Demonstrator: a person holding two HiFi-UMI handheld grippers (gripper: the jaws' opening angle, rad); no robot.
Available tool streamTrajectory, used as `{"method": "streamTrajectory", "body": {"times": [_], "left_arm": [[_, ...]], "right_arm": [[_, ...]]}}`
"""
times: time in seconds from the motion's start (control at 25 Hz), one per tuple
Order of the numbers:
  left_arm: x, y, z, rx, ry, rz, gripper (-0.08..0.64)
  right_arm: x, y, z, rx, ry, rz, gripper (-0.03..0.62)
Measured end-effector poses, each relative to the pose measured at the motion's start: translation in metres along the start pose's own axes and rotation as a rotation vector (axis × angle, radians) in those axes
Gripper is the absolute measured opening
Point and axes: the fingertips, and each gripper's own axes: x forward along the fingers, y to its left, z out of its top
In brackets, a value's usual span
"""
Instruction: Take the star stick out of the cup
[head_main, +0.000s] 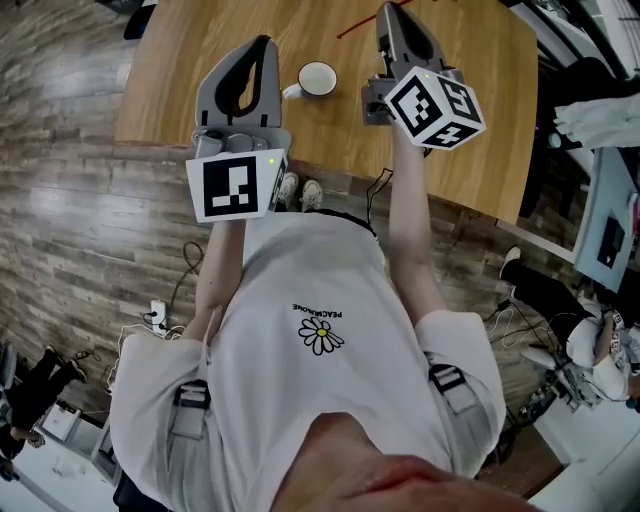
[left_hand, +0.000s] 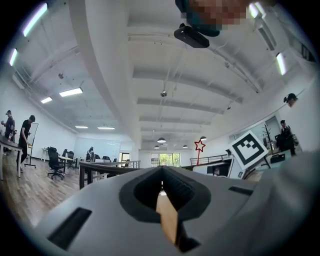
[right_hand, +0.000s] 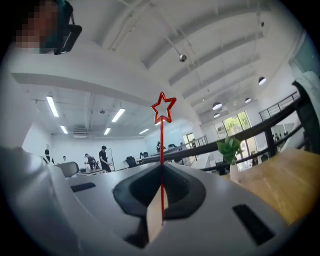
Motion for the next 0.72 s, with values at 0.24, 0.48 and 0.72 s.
{"method": "streamTrajectory", "body": {"times": [0.24,0.48,0.72], "left_arm": [[0.003,-0.012,0.046,0.017,-0.1,-0.031,0.015],[-0.004,-0.021,0.072,0.078,-0.162,-0.038,0.015],[-0.006,-0.024,0.077,0.089,-0.19,-0.04,0.015]], "right_arm": [[-0.044,0.037,0.075,-0.164,-0.223,0.009,0.012],[-0.095,0.063,0.092,-0.269,-0.353,0.005,0.012],[-0.125,0.069,0.082,-0.25,-0.387,-0.022,0.014]]}}
